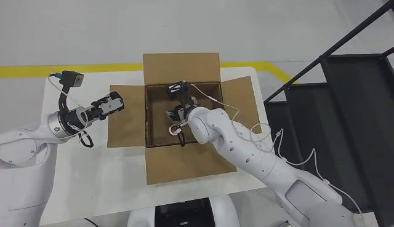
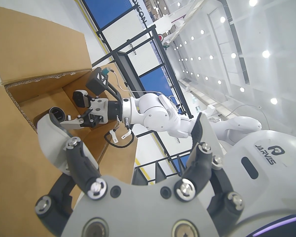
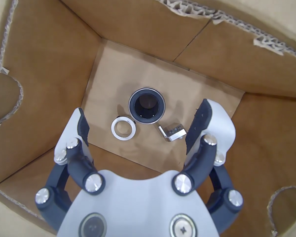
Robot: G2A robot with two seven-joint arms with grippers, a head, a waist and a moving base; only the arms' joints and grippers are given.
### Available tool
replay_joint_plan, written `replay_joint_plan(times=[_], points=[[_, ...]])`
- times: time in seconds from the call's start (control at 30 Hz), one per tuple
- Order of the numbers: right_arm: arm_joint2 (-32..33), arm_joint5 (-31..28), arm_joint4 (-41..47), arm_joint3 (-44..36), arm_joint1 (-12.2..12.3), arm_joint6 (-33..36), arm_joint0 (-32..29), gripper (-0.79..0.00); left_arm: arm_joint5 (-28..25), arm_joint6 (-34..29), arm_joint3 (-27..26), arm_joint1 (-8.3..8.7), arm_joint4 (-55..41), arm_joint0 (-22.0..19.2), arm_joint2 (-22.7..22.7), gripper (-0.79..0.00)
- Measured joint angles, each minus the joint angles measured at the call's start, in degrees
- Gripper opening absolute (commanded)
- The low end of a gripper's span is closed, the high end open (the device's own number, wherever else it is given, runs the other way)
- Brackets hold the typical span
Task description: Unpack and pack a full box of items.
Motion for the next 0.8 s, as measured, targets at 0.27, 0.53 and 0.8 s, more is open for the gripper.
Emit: replay_joint_plan(times=[0.27,0.53,0.8], points=[[0.8,0.7,-2.5,-0.8,-0.3,1.2,-1.0,0.000,0.0,0.0,0.0,0.00,0.0,0.0,0.0,0.000],[4.2,-10.0,7.3,-6.0,-0.5,-5.2,-4.4,0.000,0.0,0.0,0.0,0.00,0.0,0.0,0.0,0.000],[6.8,-22.0,25.3,0.1,-1.9,-8.9,-3.5,0.000,0.0,0.0,0.0,0.00,0.0,0.0,0.0,0.000]])
